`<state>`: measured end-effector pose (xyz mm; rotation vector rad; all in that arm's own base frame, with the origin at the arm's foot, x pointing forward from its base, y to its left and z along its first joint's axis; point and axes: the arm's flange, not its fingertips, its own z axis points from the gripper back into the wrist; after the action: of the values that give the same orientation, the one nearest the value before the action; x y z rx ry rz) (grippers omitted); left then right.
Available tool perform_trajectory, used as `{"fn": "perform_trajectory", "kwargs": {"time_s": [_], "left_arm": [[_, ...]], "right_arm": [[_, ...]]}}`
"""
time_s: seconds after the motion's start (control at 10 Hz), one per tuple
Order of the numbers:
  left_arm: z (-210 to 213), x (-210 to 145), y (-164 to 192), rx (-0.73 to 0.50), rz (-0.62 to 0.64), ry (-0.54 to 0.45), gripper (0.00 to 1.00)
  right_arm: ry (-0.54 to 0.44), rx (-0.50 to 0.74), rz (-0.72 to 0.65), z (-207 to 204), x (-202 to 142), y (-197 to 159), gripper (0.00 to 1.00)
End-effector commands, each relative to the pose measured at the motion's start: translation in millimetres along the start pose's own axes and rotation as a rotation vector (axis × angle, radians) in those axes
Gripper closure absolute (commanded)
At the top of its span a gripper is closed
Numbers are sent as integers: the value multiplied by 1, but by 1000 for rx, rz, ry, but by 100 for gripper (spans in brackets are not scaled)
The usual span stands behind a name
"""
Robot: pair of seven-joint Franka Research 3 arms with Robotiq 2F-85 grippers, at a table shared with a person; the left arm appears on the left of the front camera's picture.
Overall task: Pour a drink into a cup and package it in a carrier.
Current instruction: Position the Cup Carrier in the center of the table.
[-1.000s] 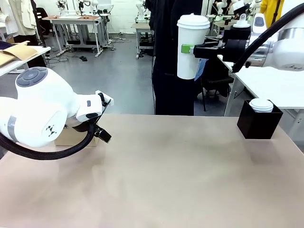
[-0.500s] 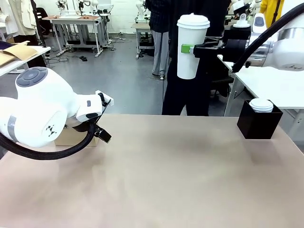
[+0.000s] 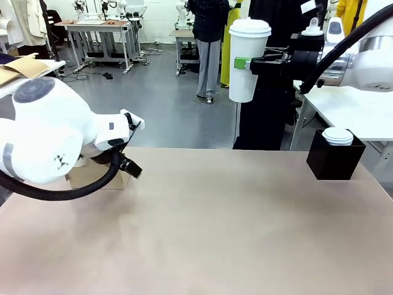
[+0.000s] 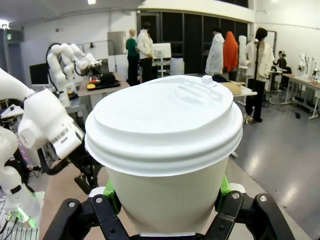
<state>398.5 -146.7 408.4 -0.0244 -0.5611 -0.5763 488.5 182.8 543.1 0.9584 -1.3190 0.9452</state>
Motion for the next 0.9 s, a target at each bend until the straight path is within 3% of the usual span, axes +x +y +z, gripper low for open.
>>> {"fn": "perform_trajectory", "kwargs": {"time_s": [0.0,0.4,0.8], "left_arm": [[57,15,1,5,69,38,0],[131,58,25,59,193,47,0],[132,94,69,169,410,79,0]], "right_arm": [[-1,-9,27,-3,5,-1,19],[-1,-9,27,-3,5,-1,19],[-1,-9,27,-3,5,-1,19]]}}
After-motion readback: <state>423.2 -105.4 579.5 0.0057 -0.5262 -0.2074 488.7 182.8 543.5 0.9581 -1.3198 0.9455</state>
